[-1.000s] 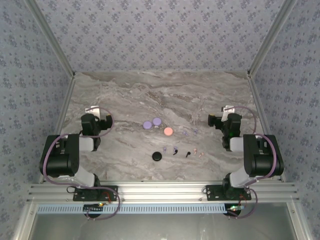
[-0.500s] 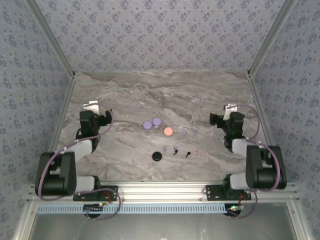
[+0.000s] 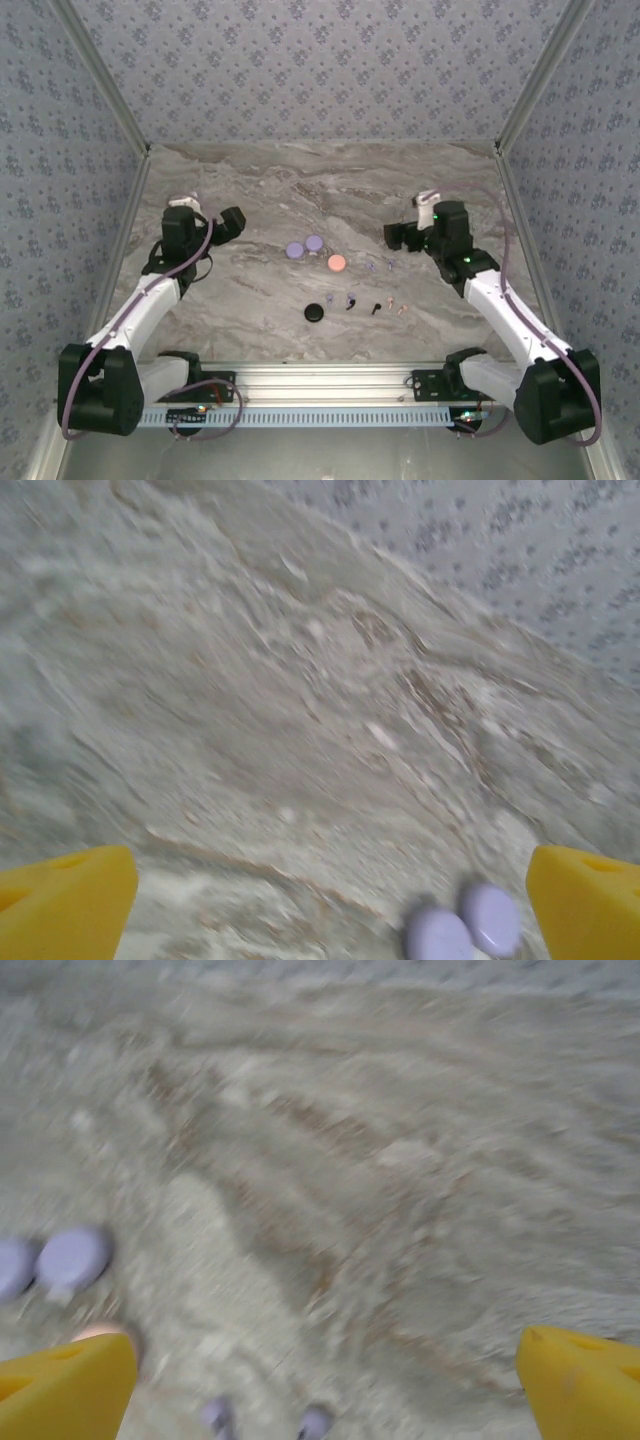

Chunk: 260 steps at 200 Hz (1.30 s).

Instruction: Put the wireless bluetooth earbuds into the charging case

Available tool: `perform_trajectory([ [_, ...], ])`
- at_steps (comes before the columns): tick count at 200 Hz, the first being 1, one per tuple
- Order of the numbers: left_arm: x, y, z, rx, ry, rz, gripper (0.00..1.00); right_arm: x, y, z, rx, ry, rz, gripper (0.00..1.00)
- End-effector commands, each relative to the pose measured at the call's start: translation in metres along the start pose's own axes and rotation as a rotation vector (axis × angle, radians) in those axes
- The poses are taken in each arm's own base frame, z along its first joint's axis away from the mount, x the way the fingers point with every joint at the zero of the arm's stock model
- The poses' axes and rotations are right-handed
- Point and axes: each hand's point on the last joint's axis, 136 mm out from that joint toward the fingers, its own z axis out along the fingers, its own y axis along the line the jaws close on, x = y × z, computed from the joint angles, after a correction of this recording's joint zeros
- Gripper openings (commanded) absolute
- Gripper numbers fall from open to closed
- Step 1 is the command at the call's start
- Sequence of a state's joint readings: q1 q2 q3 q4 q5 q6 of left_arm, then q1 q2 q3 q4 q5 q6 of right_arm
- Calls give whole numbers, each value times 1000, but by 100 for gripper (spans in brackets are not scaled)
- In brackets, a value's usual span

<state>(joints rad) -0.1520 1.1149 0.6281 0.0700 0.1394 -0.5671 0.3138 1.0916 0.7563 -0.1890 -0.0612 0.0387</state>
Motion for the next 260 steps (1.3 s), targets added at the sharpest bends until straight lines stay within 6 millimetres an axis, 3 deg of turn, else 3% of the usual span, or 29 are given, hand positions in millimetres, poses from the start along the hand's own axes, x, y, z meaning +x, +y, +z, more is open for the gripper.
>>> perform_trajectory([
  [1, 12, -15, 2, 49, 67, -99, 99, 37, 31, 0, -64, 247, -148, 100],
  [36, 13, -17, 1, 35, 63, -82, 99, 54, 66, 23, -86, 407, -308, 100],
  [107, 13, -12, -3, 10, 54, -66, 99, 67, 123, 76, -193, 519, -359, 100],
  [112, 14, -12, -3, 10, 55, -66, 99, 55, 130, 79, -205, 493, -357, 100],
  [143, 13, -12, -4, 10, 54, -63, 99, 46, 154, 102, -264, 484, -424, 100],
  [181, 12, -13, -7, 11, 47, -60, 99, 32, 161, 123, -363, 466, -634, 100],
  [234, 10, -9, -10, -11, 36, -45, 99, 38, 158, 130, -535, 477, -919, 99],
  [260, 10, -8, -10, -15, 34, -43, 99, 32, 154, 140, -571, 447, -1030, 99],
])
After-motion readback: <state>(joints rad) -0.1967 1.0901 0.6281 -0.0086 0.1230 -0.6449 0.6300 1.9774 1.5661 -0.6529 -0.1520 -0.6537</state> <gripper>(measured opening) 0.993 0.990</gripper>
